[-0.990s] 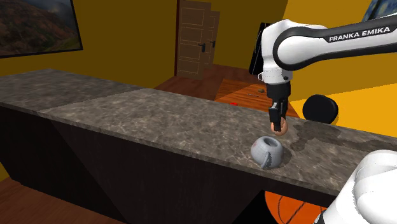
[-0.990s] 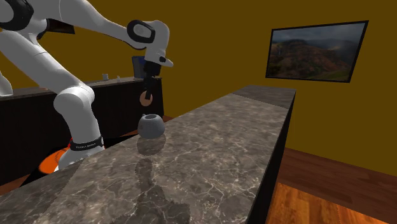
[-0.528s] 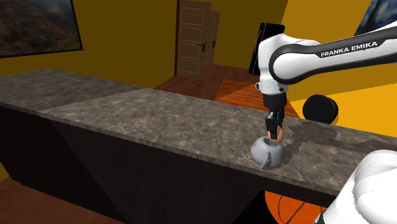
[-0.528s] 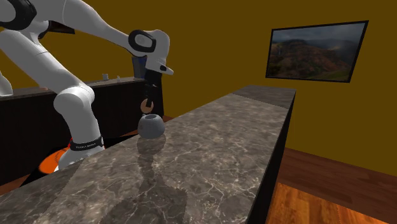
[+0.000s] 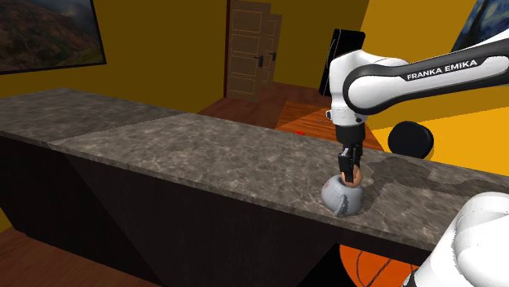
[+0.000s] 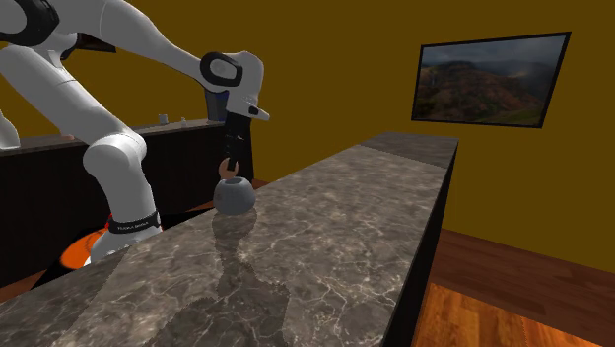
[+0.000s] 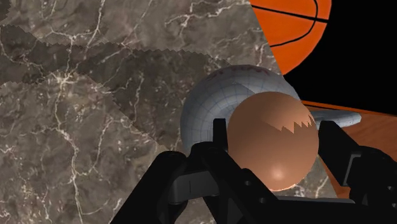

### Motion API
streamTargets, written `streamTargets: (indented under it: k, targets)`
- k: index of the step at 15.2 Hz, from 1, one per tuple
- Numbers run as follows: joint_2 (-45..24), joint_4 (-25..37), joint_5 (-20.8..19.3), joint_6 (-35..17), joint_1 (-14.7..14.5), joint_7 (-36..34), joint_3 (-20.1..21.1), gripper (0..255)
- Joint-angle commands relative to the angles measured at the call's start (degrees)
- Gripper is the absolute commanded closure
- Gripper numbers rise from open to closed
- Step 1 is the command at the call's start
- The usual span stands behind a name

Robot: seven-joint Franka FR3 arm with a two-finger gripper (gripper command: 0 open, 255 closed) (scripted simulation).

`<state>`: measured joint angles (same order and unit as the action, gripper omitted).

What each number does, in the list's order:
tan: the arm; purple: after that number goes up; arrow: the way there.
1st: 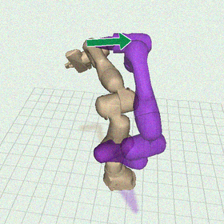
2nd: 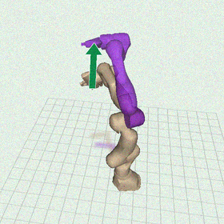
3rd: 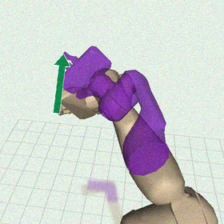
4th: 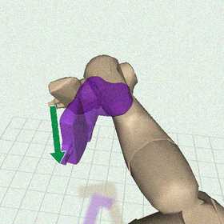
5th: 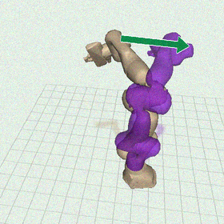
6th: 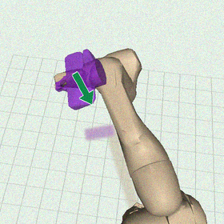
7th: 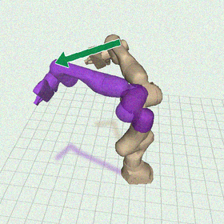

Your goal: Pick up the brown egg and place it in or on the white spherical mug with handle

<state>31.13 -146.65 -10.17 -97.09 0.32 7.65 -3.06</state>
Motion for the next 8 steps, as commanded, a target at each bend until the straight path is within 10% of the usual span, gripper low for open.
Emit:
streamTargets:
  k: [1,2,3,8]
  targets:
    - [-0.1,-0.1,0.0,0.0,0.0,0.0,0.0,255]
    - [-0.1,-0.1,0.0,0.0,0.0,0.0,0.0,255]
    - [0.0,-0.1,0.0,0.0,0.0,0.0,0.0,0]
    - [-0.1,-0.1,0.0,0.0,0.0,0.0,0.0,0]
